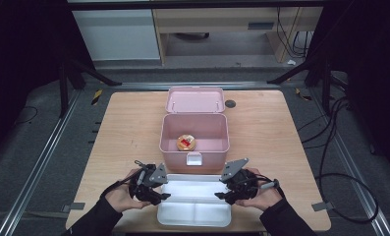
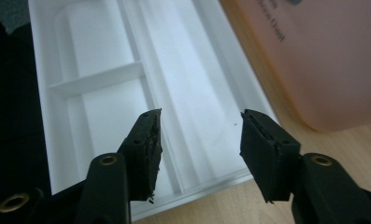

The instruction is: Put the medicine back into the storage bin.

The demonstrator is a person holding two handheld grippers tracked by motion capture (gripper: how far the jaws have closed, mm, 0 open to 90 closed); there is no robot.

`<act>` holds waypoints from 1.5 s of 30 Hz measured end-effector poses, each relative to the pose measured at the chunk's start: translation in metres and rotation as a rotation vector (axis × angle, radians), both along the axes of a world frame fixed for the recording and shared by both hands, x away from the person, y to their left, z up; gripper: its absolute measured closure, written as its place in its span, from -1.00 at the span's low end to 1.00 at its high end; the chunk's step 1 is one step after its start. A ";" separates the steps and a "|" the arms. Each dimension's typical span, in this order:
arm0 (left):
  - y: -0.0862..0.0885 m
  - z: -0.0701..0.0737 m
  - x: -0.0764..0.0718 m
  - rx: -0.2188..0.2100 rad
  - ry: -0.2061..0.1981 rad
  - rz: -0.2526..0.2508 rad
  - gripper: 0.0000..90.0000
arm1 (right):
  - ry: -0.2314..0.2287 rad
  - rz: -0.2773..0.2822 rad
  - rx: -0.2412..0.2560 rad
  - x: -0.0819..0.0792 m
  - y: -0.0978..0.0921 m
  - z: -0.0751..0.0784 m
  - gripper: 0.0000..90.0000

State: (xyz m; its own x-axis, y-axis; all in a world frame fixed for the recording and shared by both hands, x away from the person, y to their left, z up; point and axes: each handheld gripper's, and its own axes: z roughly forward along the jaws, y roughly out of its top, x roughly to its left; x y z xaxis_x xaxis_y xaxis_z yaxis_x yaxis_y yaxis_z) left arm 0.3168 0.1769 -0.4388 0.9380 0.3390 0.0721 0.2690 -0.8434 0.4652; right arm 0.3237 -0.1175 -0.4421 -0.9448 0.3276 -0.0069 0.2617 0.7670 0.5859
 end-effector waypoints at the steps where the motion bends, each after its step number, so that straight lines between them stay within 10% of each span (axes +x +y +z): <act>1: -0.001 -0.001 0.000 0.010 0.002 -0.008 0.13 | 0.010 0.009 -0.011 -0.001 0.000 -0.003 0.16; 27: -0.021 -0.022 0.006 0.179 0.066 -0.117 0.63 | 0.074 0.105 -0.154 -0.002 0.010 -0.034 0.77; 45: -0.021 -0.019 0.005 0.170 0.135 -0.181 0.90 | 0.109 0.148 -0.184 0.003 0.014 -0.034 0.88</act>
